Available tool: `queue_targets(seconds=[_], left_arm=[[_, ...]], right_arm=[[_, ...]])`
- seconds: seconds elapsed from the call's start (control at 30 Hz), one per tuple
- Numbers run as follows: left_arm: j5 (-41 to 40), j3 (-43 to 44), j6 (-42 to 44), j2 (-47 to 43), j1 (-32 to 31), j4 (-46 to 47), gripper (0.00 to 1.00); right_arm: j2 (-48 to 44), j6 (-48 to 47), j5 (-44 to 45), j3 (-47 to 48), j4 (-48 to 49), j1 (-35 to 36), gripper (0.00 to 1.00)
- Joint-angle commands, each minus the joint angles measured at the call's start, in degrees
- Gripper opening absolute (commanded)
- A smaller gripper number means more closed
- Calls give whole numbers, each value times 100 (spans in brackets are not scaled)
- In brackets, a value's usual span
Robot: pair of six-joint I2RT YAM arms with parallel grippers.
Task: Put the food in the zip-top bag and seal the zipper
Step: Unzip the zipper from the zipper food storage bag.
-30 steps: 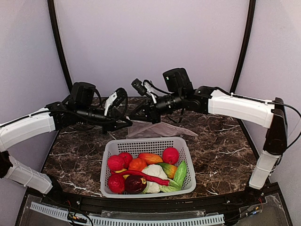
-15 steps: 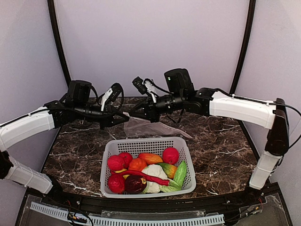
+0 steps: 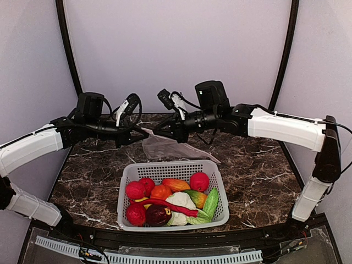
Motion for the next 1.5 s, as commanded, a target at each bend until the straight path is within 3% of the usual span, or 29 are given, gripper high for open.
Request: queue_targets(seconds=[0.0, 1.47], left_arm=[[-284, 55, -119, -251, 187, 200, 0], [-1402, 70, -333, -451, 687, 90, 1]], right_arm=[[-250, 48, 38, -186, -262, 20, 0], [-528, 137, 438, -586, -109, -6, 0]])
